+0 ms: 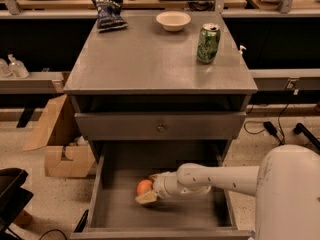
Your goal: Place orange into middle drawer
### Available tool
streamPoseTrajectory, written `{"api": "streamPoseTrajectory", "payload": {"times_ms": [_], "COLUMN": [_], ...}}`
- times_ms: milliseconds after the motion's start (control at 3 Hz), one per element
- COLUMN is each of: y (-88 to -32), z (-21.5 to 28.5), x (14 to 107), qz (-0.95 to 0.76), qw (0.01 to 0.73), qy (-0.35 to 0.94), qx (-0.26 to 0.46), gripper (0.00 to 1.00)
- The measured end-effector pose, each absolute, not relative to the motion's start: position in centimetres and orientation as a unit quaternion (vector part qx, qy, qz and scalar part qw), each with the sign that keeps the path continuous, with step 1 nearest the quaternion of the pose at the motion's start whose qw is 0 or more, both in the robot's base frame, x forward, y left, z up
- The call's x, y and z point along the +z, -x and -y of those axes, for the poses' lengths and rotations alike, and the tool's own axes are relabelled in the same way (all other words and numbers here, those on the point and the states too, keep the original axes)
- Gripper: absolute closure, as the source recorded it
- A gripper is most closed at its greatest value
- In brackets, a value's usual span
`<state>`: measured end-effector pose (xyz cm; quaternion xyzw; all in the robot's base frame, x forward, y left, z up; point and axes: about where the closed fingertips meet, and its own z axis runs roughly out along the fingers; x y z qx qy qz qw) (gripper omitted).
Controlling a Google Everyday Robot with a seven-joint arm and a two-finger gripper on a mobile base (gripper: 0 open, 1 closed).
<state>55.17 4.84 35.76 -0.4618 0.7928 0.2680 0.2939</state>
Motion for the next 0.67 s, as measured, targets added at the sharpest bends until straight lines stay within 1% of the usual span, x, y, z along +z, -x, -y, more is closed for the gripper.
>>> {"api": "streamPoseTrajectory", "payload": {"times_ms": [333, 667], "y": [-55.14, -55.14], "z": [-4.91, -4.91], "x": [35.73, 35.73], "qz": [-0.793, -0.793], "qw": [0.294, 0.294], "qy": [0.462, 0.462], "qx": [0.268, 0.268], "gripper": [0.0, 0.0]}}
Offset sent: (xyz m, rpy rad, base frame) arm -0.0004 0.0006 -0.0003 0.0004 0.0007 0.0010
